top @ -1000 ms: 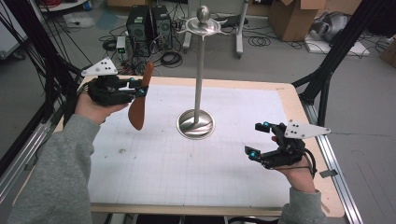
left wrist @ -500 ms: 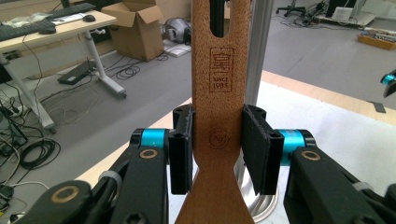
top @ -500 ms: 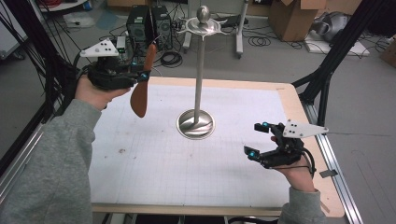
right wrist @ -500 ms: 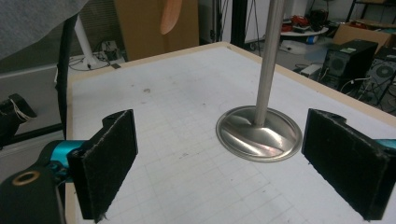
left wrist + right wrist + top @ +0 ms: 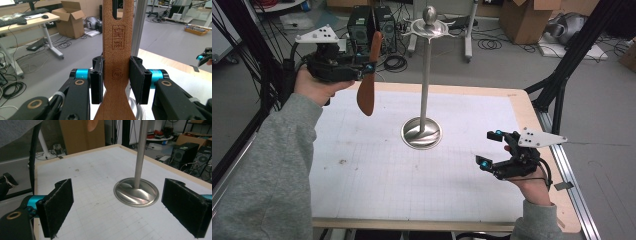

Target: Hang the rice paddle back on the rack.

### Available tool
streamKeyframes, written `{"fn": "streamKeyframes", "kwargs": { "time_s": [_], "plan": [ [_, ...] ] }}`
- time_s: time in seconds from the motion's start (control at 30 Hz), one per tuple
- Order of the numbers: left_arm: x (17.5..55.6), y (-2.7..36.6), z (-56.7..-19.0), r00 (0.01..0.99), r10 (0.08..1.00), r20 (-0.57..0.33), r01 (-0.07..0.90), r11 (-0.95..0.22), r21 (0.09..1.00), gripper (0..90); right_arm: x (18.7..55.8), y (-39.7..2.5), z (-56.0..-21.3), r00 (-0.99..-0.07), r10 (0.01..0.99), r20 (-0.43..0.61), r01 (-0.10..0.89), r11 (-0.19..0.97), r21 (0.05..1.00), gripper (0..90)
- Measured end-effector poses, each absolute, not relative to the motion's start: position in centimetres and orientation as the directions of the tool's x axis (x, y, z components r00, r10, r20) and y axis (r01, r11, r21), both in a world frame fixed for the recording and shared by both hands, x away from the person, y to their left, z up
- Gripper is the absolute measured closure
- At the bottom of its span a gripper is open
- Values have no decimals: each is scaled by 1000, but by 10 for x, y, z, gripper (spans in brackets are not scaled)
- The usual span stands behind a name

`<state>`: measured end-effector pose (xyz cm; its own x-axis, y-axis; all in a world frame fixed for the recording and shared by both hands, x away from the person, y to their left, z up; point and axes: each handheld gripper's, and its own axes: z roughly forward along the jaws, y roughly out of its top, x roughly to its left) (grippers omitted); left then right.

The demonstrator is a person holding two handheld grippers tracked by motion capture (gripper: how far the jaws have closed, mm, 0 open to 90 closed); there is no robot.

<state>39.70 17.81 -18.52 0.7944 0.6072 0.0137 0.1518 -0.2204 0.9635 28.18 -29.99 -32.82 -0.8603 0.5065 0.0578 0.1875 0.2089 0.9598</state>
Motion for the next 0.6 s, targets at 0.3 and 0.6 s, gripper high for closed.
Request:
{"fn": "streamKeyframes", "kwargs": {
  "time_s": [0.3, 0.6],
  "plan": [
    [395, 166, -174, 820, 572, 4, 130, -194, 972, 651, 281, -301, -327, -861, 506, 57, 181, 200, 963, 94],
    [395, 151, -167, 836, 549, -3, 112, -166, 980, 652, 281, -303, -327, -862, 503, 60, 182, 196, 963, 94]
  ]
}}
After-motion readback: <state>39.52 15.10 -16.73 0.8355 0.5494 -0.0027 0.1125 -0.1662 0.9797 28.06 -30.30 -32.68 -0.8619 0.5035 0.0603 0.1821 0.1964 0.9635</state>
